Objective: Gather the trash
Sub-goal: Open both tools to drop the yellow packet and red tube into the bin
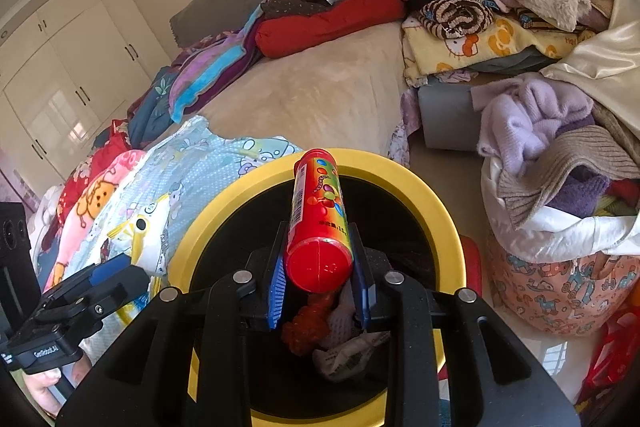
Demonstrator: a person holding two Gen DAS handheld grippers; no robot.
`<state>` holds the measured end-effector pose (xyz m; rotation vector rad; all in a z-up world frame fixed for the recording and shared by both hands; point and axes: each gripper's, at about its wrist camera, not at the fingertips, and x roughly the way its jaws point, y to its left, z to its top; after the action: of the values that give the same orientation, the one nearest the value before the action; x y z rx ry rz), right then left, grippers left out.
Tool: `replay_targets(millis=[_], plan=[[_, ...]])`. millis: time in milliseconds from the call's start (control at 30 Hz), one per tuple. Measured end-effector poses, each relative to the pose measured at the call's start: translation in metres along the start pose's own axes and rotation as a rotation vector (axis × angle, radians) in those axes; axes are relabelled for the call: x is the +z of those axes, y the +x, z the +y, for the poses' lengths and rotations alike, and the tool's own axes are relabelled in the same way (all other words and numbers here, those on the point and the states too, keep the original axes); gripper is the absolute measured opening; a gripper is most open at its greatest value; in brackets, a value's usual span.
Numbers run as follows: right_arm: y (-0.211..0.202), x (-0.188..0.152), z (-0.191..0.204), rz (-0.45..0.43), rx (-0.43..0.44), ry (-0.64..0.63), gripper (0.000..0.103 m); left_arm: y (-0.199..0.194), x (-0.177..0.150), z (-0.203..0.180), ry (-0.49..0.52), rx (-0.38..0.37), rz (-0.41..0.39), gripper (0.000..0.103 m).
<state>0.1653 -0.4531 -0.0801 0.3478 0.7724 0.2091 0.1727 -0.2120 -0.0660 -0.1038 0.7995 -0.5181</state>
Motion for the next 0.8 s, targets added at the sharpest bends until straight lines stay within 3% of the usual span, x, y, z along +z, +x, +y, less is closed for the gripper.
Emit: replay_targets(millis=[133, 167, 233, 267, 333, 433, 800], plan=[[-0.002, 0.001, -0.002, -0.008, -0.010, 0.011, 0.030, 0.005, 0.001, 0.003, -0.009, -0.013, 0.008, 0.058], [-0.002, 0.002, -0.003, -0.008, -0.010, 0.016, 0.032, 0.006, 0.001, 0.003, -0.010, -0.018, 0.010, 0.063], [-0.004, 0.001, -0.004, -0.011, -0.007, 0.027, 0.046, 0.004, 0.001, 0.004, -0.014, -0.012, -0.004, 0.080], [-0.005, 0.002, -0.004, -0.015, -0.009, 0.032, 0.049, 0.002, 0.001, 0.006, -0.022, -0.015, -0.013, 0.091], [-0.006, 0.003, -0.005, -0.022, -0.011, 0.037, 0.050, -0.003, 0.001, 0.009, -0.043, -0.021, -0.027, 0.092], [-0.008, 0.004, -0.002, -0.037, -0.014, 0.034, 0.057, -0.012, 0.002, 0.015, -0.055, 0.018, -0.048, 0.092], [-0.013, 0.008, 0.035, -0.077, 0.013, -0.039, 0.065, -0.049, 0.002, 0.032, -0.052, 0.114, -0.142, 0.092]])
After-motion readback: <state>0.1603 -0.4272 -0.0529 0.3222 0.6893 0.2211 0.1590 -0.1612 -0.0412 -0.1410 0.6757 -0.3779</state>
